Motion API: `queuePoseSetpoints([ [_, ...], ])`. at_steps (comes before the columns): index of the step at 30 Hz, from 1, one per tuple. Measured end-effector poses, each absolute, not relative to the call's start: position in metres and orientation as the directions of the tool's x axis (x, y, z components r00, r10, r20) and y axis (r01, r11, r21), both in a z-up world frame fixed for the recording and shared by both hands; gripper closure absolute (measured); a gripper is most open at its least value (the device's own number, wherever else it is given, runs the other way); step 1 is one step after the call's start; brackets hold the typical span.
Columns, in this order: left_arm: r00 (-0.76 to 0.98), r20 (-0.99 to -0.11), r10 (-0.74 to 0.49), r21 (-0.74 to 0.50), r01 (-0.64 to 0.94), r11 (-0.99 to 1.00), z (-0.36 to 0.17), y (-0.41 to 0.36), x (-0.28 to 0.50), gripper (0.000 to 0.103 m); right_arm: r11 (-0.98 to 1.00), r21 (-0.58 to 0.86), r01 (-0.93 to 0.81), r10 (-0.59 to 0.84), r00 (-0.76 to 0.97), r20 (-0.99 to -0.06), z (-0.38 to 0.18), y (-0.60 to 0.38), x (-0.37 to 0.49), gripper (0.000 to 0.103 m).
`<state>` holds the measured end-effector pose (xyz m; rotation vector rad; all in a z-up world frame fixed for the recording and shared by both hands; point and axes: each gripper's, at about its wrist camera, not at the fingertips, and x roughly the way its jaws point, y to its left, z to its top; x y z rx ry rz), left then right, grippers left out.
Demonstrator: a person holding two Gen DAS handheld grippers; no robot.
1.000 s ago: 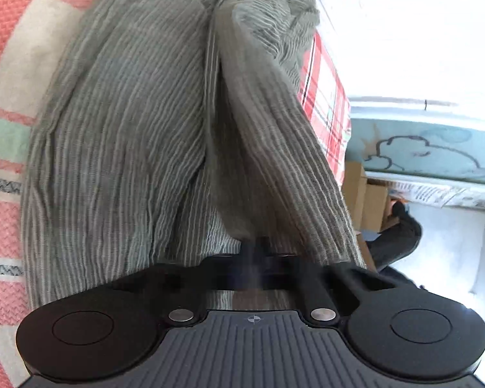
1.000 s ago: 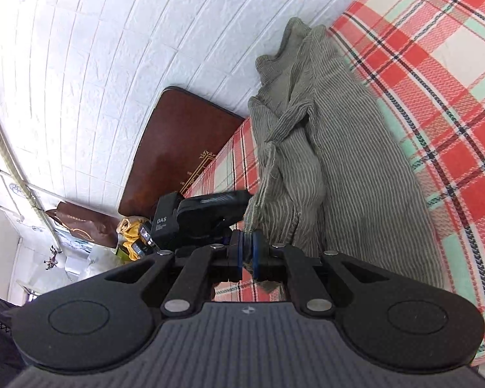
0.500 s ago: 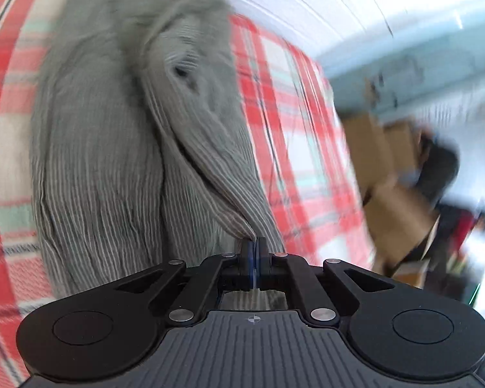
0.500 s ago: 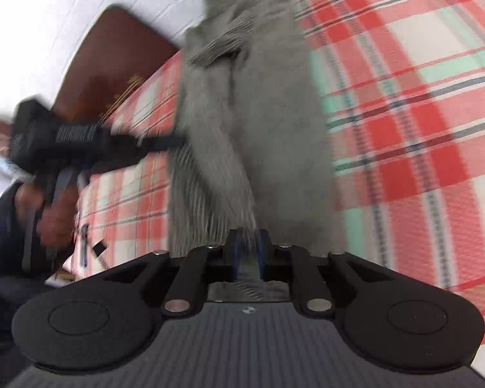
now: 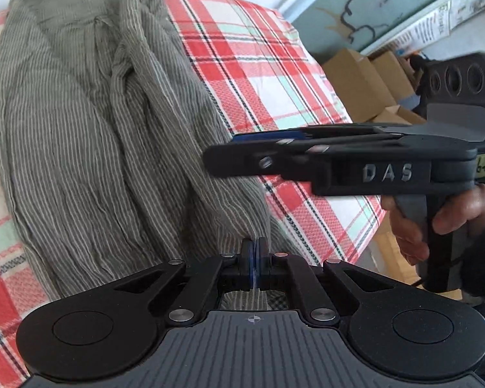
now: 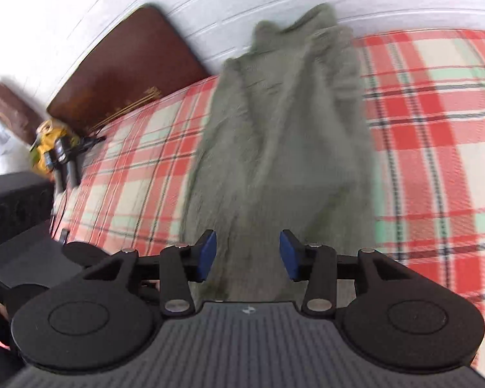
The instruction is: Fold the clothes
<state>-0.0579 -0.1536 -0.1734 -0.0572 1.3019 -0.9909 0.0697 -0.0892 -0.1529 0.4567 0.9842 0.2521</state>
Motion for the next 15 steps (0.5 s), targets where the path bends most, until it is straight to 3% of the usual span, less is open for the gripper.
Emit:
queuePoseSetpoints([
  [4,-0.081,-0.764,-0.640,-0.555,0.587,0.589,-0.176,-0.159,-0.059,0.103,0.911,0.412,0.001,0.360,0.487,-0.796,-0.161,-0.078,0.077,0.056],
  [5,-0.083,-0.765,-0.639,-0.554,0.590,0.587,-0.178,-0.164,-0.059,0.103,0.909,0.417,0.006,0.364,0.477,-0.800,-0.164,-0.079,0.078,0.063],
  [6,-0.085,-0.767,-0.636,-0.551,0.595,0.585,-0.178,-0.164,-0.059,0.103,0.905,0.425,0.017,0.369,0.467,-0.804,-0.167,-0.081,0.079,0.096],
  [7,-0.082,-0.771,-0.632,-0.544,0.601,0.586,-0.177,-0.163,-0.059,0.103,0.900,0.434,0.035,0.370,0.465,-0.804,-0.168,-0.083,0.078,0.100],
  [11,-0.058,-0.785,-0.616,-0.524,0.592,0.612,-0.170,-0.150,-0.048,0.080,0.886,0.456,0.090,0.349,0.518,-0.781,-0.163,-0.093,0.068,0.100],
  [15,0.035,-0.820,-0.572,-0.453,0.570,0.685,-0.160,-0.138,-0.017,0.079,0.864,0.485,0.135,0.330,0.577,-0.748,-0.156,-0.106,0.056,0.100],
])
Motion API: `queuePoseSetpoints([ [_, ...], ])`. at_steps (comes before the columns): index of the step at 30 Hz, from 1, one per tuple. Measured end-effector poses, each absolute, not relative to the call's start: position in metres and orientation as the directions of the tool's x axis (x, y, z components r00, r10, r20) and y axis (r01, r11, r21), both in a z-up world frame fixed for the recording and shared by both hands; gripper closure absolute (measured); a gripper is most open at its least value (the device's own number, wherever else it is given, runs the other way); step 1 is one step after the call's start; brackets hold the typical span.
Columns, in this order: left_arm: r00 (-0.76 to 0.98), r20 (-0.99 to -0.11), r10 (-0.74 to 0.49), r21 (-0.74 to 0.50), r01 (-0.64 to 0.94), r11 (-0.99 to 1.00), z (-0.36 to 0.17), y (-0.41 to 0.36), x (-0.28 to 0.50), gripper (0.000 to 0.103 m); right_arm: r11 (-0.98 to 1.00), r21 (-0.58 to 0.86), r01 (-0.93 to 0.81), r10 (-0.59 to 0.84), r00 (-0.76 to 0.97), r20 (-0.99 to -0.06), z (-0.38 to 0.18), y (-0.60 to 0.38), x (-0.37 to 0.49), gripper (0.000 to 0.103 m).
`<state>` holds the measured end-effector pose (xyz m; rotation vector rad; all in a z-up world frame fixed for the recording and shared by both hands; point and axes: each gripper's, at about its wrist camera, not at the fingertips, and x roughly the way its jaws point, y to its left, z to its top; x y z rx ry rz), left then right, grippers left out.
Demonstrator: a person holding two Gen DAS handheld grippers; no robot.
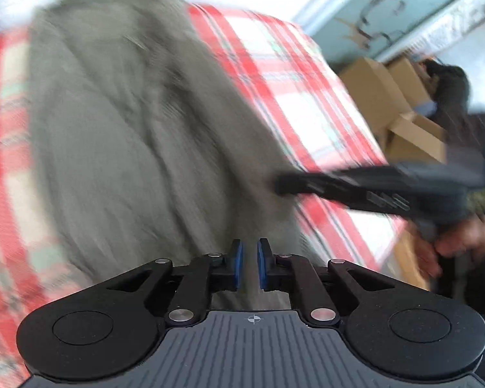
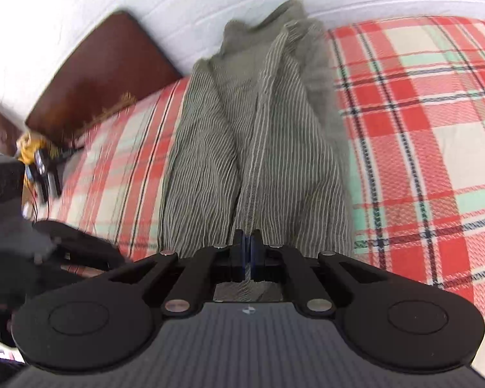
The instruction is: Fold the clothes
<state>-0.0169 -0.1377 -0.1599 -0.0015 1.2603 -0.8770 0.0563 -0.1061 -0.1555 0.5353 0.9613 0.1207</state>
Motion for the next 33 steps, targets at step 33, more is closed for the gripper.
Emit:
queuePoseSetpoints([
  [33,0.624,-0.691,-0.365,0.445,0.765,0.466,-0.206,-0.270,0.015,0.062,0.640,0.759,0.118,0.307,0.867,-0.393,-0.063,-0.182,0.033,0.100],
])
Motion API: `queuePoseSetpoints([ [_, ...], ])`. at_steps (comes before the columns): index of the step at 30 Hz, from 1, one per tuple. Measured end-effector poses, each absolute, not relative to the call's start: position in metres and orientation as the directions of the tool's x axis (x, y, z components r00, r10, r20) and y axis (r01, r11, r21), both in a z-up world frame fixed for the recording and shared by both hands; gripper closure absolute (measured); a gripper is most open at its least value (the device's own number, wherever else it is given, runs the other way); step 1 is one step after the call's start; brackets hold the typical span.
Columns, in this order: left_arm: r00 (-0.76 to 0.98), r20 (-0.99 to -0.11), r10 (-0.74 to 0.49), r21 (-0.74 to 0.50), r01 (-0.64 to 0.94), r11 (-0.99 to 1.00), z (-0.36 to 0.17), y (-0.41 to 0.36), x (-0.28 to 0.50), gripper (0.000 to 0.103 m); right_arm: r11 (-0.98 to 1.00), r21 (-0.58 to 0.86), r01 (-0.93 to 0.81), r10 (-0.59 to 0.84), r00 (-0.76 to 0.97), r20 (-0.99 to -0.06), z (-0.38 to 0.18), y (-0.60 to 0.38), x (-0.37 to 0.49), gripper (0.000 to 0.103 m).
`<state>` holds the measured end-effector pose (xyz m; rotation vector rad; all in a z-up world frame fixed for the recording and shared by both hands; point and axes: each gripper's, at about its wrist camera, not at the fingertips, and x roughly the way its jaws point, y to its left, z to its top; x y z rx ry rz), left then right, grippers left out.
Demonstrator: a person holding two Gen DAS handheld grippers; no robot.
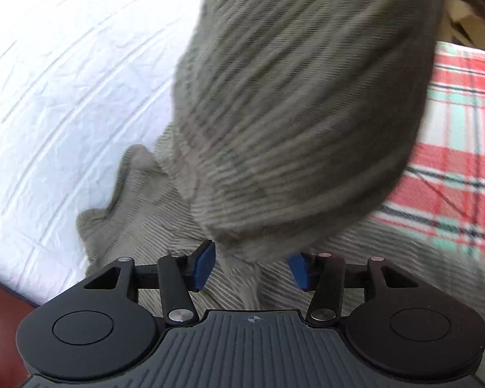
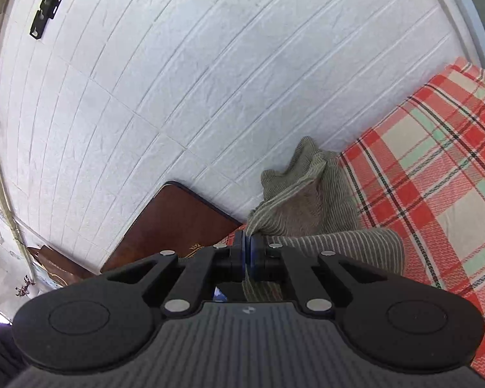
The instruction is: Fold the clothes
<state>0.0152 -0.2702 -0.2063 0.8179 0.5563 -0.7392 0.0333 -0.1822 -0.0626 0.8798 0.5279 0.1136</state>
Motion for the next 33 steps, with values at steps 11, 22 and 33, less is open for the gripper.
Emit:
queuePoseSetpoints([
  [11,0.536,-0.760,-0.367,0.122,0.673,0.730,-0.202,-0.207,0.086,0.093,0.622,0.760,0.191,0.366,0.786,-0.498,-0.101,-0.170,0.045,0.100],
  [22,0.481,-0.800,-0.359,0.066,0.665,0.744,-0.226,-0.189,0.106,0.051,0.640,0.659,0.395,0.375,0.587,-0.717,-0.198,-0.164,0.071,0.097],
  [33,0.498,-0.768,-0.404,0.029,0.657,0.753,-0.209,-0.180,0.099,0.046,0.838,0.370,0.402,0.047,0.621,-0.782,-0.133,-0.137,0.031,0.047],
])
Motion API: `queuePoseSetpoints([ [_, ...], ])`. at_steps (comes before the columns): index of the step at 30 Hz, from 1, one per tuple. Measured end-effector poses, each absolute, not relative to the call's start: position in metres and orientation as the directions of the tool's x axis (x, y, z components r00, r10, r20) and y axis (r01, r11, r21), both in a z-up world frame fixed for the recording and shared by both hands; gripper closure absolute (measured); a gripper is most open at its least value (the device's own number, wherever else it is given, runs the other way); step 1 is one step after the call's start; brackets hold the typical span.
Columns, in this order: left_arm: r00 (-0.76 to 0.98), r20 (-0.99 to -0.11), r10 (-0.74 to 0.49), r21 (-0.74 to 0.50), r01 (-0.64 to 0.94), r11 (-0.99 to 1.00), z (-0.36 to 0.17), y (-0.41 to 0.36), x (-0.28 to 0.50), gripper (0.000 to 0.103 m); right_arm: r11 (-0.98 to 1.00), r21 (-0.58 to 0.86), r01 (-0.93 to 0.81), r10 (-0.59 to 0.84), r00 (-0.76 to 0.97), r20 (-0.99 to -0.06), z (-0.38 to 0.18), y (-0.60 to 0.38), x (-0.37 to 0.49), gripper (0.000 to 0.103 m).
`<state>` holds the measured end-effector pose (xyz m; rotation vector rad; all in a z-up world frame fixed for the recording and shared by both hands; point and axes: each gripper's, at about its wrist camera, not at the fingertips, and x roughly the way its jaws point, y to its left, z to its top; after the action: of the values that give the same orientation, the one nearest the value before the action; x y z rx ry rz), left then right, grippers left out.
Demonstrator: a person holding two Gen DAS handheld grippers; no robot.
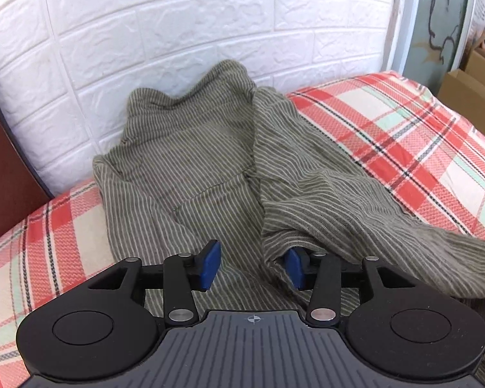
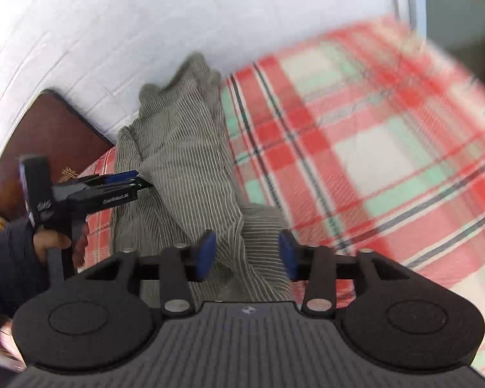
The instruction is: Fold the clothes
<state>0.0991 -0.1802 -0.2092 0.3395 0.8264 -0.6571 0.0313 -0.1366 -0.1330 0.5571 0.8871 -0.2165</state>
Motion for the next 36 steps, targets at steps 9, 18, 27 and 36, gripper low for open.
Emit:
queuePoseSetpoints([
  [9,0.506,-0.743,-0.439,0.091,0.725,0.682,-0.207,-0.192,0.077,0.046,0.825,0.366,0.430,0.133,0.481,-0.867,-0.157,-0.075,0.002,0.046],
  [18,0.560,-0.712,-0.424,0.310,0.792,0.526,-0.215,-0.218,0.056,0.082,0.786,0.368,0.496,0.099,0.487,-0.868,-0.174,-0.064,0.033,0.097],
  [27,0.458,-0.739,-0.494,0.079,0.788,0.611,-0.201,-0.183,0.088,0.102,0.462,0.869,0.177,0.481,0.773,-0.413,-0.075,-0.106,0.000,0.097],
  [36,0.433,-0.780,-0.453,0.062,0.773,0.632,-0.221,-0.167,0.105,0.101,0.623,0.682,0.384,0.498,0.478,-0.724,-0.162,-0.093,-0.023,0.097],
])
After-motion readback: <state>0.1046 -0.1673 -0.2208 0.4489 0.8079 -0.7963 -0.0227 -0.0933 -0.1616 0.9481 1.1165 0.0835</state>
